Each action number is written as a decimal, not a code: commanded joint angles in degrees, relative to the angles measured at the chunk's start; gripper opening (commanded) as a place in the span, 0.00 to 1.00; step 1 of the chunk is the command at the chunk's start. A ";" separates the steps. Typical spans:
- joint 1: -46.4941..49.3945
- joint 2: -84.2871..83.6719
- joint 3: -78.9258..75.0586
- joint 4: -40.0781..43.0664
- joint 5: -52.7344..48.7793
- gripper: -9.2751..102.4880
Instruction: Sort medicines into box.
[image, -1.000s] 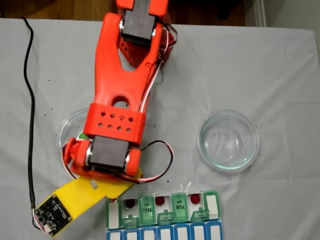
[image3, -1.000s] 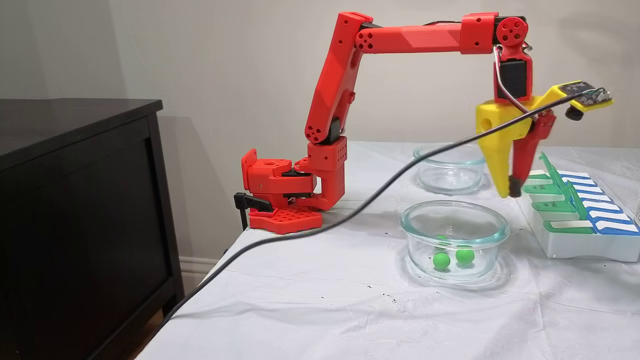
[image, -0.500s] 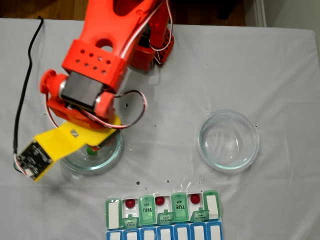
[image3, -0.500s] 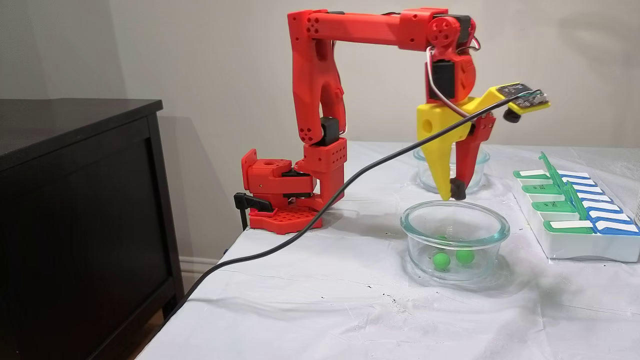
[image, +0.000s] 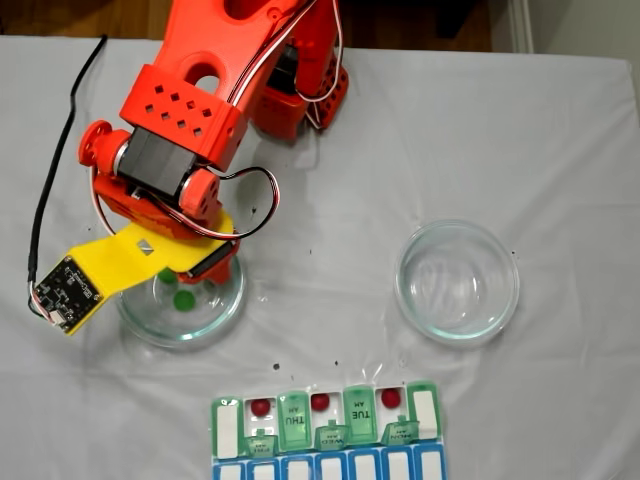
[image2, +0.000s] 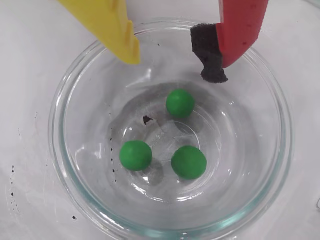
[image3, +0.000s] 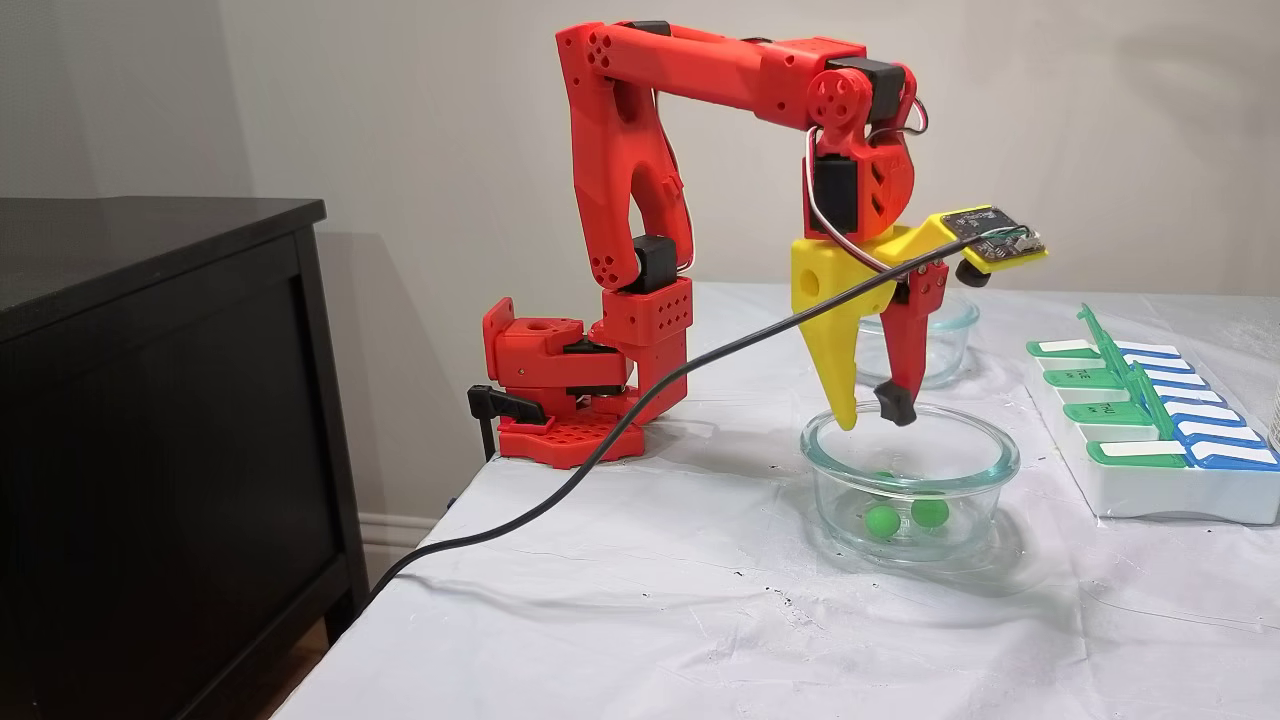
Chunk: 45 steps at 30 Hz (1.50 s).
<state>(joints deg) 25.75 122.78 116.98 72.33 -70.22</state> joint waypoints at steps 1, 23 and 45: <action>0.00 2.20 0.44 -3.16 0.53 0.27; 0.18 -1.14 6.77 -9.67 2.11 0.33; -1.85 -10.46 5.19 -10.28 4.04 0.31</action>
<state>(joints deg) 24.70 112.50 124.89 61.00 -66.62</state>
